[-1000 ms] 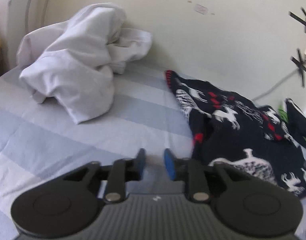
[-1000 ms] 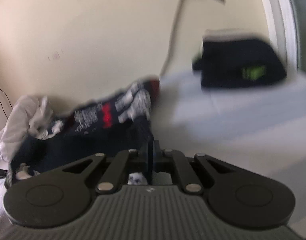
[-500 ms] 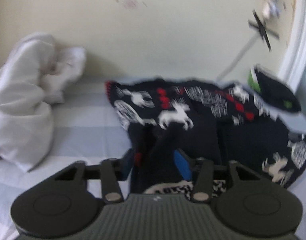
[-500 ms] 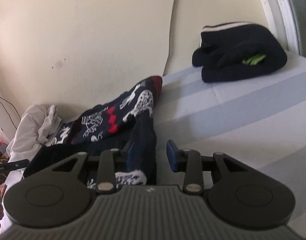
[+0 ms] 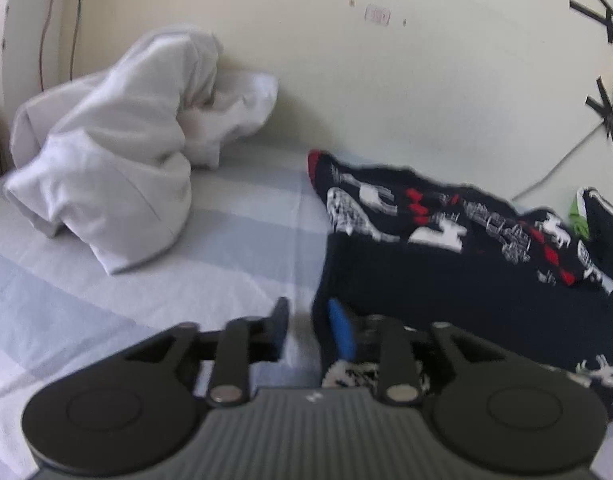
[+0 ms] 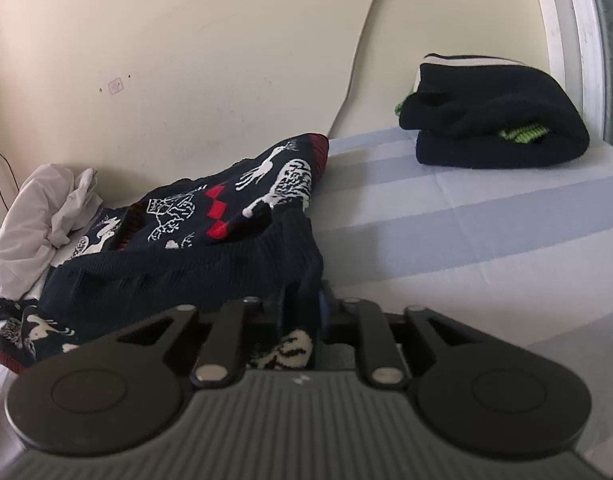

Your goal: Fold small clothes

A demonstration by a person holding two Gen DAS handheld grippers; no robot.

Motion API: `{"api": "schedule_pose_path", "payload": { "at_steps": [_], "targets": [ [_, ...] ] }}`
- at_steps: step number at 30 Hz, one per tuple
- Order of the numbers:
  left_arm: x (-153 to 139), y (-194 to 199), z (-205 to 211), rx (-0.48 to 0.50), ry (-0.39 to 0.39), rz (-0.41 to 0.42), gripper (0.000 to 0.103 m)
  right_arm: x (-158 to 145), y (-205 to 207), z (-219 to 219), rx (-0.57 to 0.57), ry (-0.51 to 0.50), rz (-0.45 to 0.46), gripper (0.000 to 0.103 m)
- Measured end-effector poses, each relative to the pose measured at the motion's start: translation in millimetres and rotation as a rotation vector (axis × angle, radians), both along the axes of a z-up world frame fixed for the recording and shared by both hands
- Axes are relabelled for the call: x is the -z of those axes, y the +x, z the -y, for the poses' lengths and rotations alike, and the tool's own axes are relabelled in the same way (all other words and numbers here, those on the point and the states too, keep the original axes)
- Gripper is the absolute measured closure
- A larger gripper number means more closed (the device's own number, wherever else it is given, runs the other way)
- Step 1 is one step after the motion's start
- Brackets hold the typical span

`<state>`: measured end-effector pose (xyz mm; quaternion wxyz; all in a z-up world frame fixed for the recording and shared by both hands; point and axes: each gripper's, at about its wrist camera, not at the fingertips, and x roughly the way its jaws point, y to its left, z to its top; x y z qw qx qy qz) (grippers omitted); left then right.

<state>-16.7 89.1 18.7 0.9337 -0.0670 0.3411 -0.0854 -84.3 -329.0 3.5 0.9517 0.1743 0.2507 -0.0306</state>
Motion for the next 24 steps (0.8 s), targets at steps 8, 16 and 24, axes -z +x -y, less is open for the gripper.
{"api": "schedule_pose_path", "payload": {
  "at_steps": [8,16,24],
  "targets": [
    [-33,-19,9,0.084,-0.012,0.119,0.062,-6,-17,11,0.01,0.093,0.111,0.076],
    [1,-36,45,0.186,0.212,0.105,0.06,-15,-24,-4,-0.038,0.013,0.114,0.068],
    [4,-36,23,0.105,0.139,0.058,0.058,-40,46,-65,-0.315,-0.074,0.02,0.067]
  ]
}}
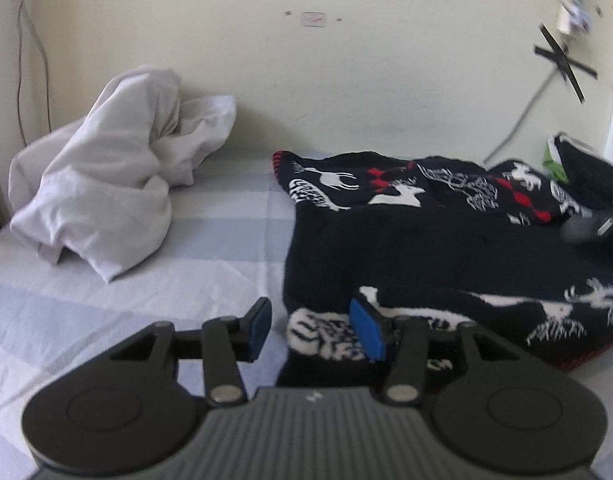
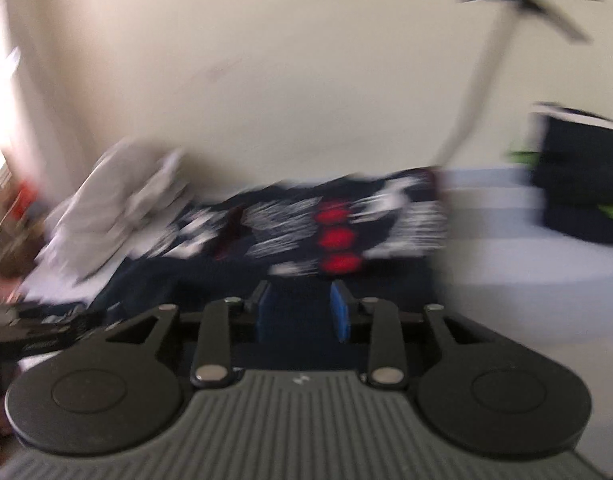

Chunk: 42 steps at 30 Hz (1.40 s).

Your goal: Fold small clothes

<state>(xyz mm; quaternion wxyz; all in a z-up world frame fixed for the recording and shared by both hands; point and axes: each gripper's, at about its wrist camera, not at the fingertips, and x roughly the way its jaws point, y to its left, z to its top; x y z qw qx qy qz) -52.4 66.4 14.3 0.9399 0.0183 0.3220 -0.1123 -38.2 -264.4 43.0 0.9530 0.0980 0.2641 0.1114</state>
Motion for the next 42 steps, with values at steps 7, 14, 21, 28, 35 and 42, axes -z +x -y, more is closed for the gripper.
{"api": "schedule_pose_path", "payload": {
  "at_steps": [7,14,21,28,35,42],
  "targets": [
    [2,5,-11,-0.002,-0.067,-0.032,0.057,23,44,-65,-0.125,-0.233,-0.075,0.097],
    [3,5,-1,-0.015,-0.012,-0.019,0.055,15,65,-45,-0.011,-0.161,-0.043,0.097],
    [2,5,-3,-0.019,-0.022,-0.017,0.053,9,41,-40,-0.018,-0.052,0.002,0.073],
    [2,4,0,-0.023,0.001,-0.01,0.052,1,36,-93,-0.24,0.014,0.009,0.073],
    [2,5,-2,-0.008,-0.012,-0.02,0.052,32,33,-38,-0.124,0.076,-0.102,0.077],
    [3,6,-1,-0.012,-0.007,-0.021,0.05,39,-44,86,0.177,0.279,-0.075,0.078]
  ]
}}
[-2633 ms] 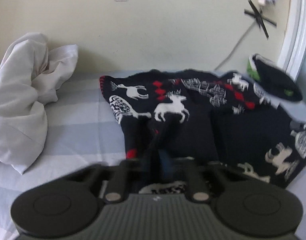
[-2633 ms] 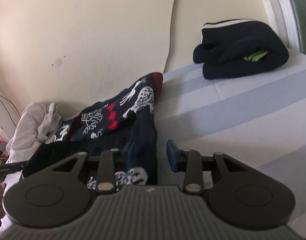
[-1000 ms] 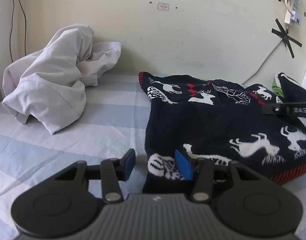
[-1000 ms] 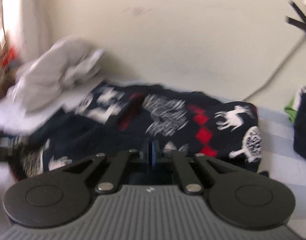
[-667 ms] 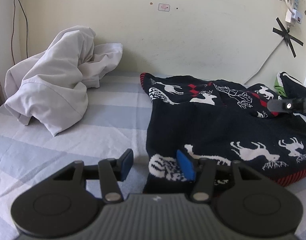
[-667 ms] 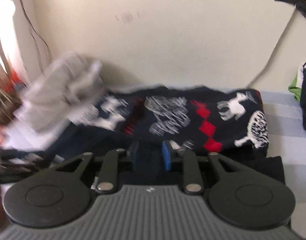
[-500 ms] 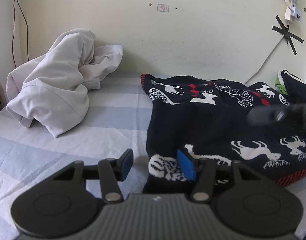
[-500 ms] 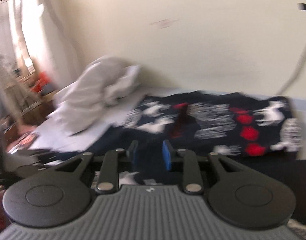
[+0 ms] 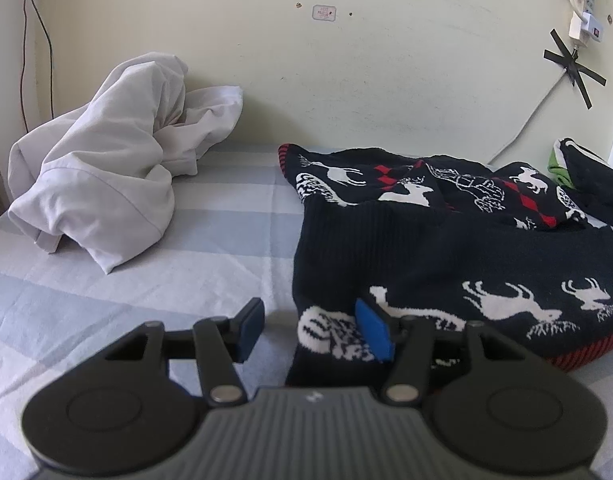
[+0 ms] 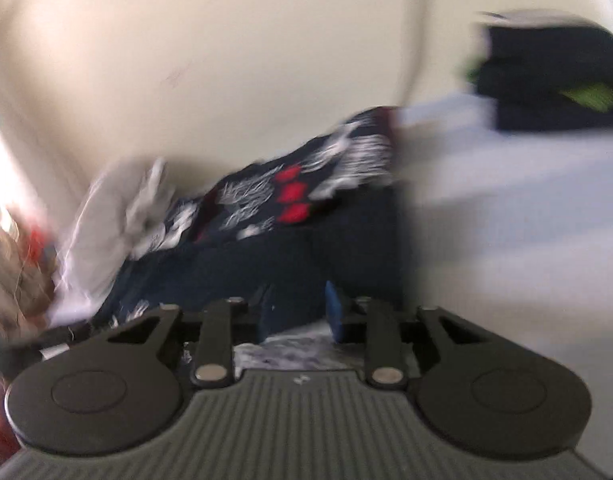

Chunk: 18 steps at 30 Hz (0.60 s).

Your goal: Fold small clothes

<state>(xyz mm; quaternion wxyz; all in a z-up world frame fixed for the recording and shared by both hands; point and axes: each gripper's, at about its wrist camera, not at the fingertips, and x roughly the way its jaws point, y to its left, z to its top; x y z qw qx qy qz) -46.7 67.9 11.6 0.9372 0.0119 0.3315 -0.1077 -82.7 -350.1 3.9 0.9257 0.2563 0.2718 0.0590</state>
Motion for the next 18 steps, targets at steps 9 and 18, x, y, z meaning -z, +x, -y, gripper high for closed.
{"api": "schedule_pose_path", "payload": {
  "at_steps": [9,18],
  "targets": [
    [-1,-2,0,-0.011,-0.003,0.007,0.047,-15,-25,18,0.133,0.077,0.102,0.066],
    [0,1,-2,-0.013,-0.014,-0.004,0.042,-1,0,-11,0.075,-0.034,0.07,0.062]
  ]
}}
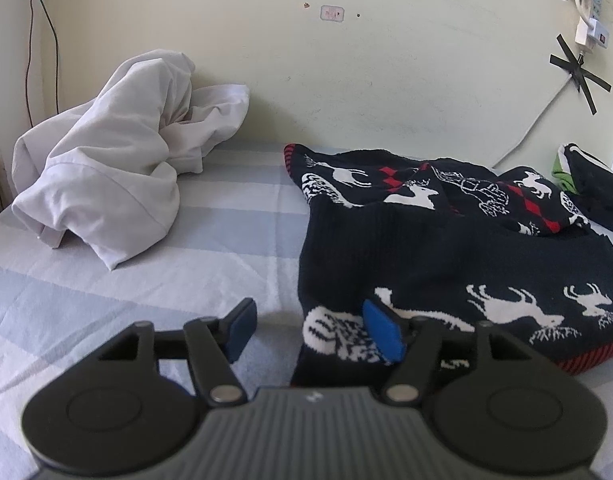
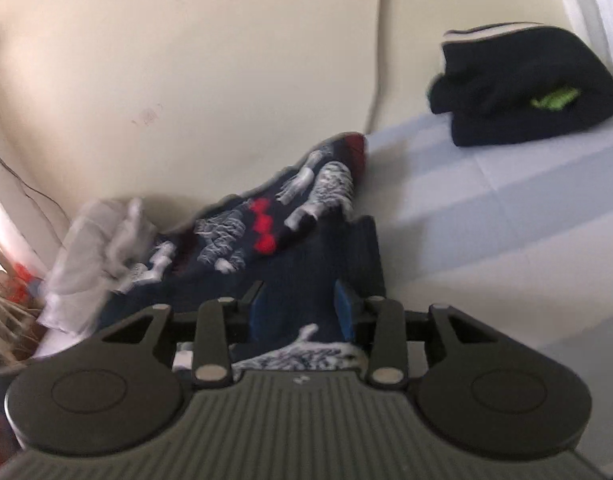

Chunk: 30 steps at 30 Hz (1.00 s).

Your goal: Fold small clothes

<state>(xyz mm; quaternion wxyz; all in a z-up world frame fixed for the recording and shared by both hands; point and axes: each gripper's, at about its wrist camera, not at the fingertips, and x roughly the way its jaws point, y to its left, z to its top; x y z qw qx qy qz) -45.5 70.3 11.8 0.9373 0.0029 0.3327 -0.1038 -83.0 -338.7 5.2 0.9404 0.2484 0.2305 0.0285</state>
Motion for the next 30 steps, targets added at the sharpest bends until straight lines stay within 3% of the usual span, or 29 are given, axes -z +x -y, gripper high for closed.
{"api": "schedule_pose_path", "payload": {
  "at_steps": [2,19,30],
  "targets": [
    [0,0,0,0.001,-0.001,-0.003,0.041,0,-1,0,-0.019,0.0,0.004,0.056],
    [1,2,1,0.001,-0.019,-0.012,0.031,4,-3,5,-0.01,0.061,0.009,0.055],
    [1,2,1,0.001,-0.02,-0.013,0.029,8,-9,25,0.025,0.207,0.03,0.053]
  ]
}}
